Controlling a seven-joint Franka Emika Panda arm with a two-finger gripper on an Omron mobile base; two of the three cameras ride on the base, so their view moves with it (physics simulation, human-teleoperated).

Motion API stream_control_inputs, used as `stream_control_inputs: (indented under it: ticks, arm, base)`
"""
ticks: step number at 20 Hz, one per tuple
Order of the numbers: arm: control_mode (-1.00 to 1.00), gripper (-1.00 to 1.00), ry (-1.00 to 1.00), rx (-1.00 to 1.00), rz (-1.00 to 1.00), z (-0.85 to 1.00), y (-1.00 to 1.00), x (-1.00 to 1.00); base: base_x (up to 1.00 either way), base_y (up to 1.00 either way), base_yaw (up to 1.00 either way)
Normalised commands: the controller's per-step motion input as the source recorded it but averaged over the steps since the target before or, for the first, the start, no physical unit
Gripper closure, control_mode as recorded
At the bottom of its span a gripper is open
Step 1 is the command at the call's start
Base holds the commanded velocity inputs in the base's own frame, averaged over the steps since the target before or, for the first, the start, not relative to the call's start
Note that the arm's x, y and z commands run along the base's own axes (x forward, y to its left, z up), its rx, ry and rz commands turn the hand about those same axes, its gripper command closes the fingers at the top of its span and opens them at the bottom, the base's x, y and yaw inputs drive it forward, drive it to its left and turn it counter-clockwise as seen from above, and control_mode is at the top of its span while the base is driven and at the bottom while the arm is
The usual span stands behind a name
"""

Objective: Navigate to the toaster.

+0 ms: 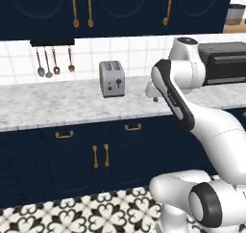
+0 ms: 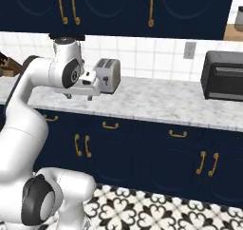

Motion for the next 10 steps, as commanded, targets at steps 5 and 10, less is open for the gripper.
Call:
stream_control_inputs:
  ticks: [5,10]
  arm:
    - [1.00,-1.00,0.00,0.00,0.00,0.00,0.00,0.00]
    - [1.00,-1.00,0.00,0.00,0.00,0.00,0.00,0.00]
  base:
    - [1.00,0.43,-0.03]
    - [1.00,0.00,0.00]
